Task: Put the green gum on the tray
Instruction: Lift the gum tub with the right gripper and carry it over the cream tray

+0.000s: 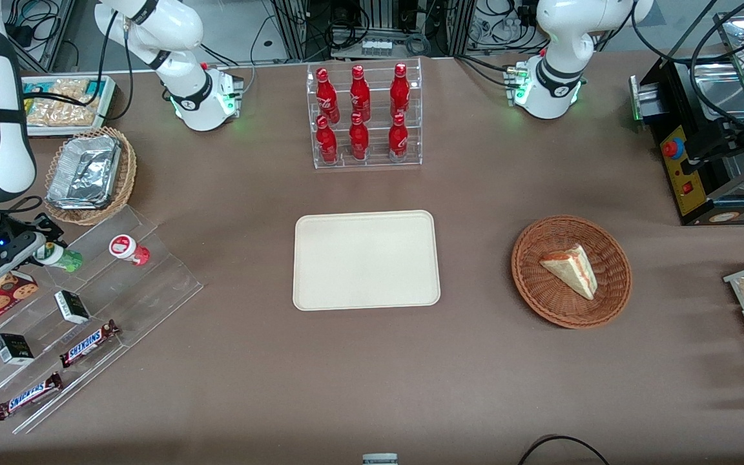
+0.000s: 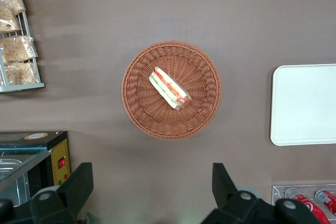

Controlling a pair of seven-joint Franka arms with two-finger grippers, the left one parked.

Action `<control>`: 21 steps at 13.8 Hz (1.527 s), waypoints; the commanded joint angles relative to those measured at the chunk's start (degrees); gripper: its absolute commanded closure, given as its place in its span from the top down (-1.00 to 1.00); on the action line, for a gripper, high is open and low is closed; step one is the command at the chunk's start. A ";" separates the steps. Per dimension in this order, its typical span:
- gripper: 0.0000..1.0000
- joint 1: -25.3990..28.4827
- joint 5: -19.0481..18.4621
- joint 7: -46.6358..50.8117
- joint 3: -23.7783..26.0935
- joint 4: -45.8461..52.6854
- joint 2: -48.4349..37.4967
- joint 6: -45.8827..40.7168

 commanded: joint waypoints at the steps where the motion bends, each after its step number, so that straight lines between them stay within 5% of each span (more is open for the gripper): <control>1: -1.00 -0.16 -0.33 -0.43 0.24 1.74 -1.59 -3.20; 11: -1.00 7.65 -0.34 12.99 1.30 8.42 -3.00 -14.98; 21: -1.00 28.82 -0.16 46.46 1.30 8.42 -1.68 -15.96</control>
